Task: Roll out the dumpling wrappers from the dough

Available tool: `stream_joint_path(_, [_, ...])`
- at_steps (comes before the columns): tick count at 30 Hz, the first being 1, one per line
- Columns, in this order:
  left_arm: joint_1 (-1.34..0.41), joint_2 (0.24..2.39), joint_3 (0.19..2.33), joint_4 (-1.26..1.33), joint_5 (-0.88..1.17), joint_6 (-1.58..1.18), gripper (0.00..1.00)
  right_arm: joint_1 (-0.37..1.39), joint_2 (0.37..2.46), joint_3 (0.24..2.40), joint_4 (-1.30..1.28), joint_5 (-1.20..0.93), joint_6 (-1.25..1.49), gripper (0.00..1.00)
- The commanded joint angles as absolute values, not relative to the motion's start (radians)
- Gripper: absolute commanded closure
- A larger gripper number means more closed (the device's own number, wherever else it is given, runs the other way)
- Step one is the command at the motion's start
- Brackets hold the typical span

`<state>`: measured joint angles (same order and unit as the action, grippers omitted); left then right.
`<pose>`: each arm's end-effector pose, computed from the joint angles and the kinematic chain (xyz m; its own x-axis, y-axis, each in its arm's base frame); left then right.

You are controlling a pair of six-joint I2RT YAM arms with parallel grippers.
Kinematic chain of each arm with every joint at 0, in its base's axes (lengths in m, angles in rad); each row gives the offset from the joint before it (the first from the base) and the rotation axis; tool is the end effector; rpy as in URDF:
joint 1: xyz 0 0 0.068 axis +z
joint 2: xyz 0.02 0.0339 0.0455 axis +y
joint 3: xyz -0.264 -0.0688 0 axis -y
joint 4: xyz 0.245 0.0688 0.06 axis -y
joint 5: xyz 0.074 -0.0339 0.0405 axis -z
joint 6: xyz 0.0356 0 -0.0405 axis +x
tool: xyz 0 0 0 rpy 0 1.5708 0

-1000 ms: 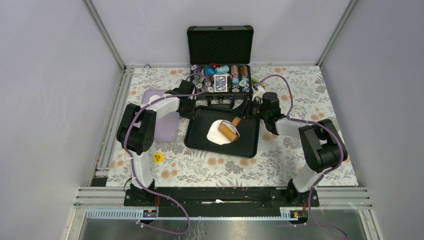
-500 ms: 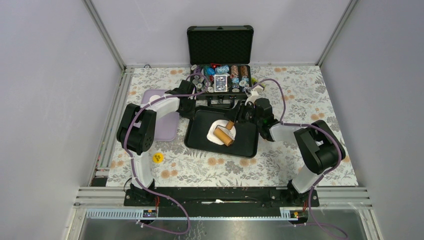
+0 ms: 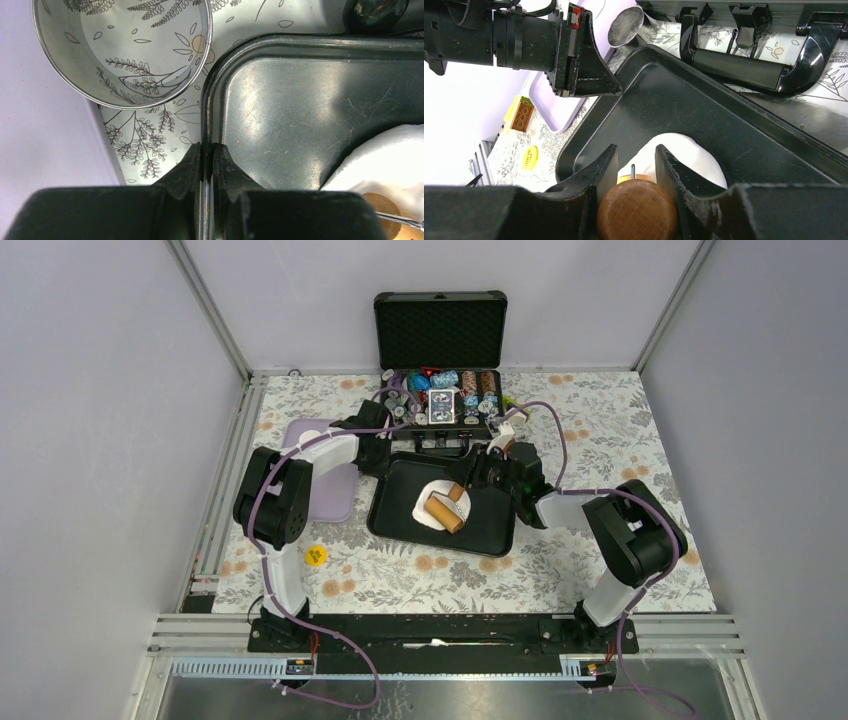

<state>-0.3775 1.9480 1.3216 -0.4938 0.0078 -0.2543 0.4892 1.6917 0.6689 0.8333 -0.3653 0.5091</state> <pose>0.3705 -0.1472 0.1653 -0.9034 0.0876 -0.4197 0.1493 0.9819 -0.1164 0.2906 0.1691 0.1775 -0.5101 0.2442 -0.8248 -0.5726 0.6191 0.5374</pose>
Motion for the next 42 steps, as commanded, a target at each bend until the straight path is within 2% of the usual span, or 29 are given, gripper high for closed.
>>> stream_joint_path(1, [-0.385,1.972,1.298,-0.52,-0.044,-0.234,1.0,0.525,1.761,0.592,0.655,-0.324,0.373,1.0])
stream_joint_path(19, [-0.385,1.972,1.297,-0.52,-0.046,-0.235,1.0,0.539,1.771,0.544,0.772,-0.407,0.341,1.0])
stream_joint_path(42, [-0.385,1.972,1.297,-0.52,-0.048,-0.236,1.0,0.58,1.772,0.55,0.778,-0.445,0.319,1.0])
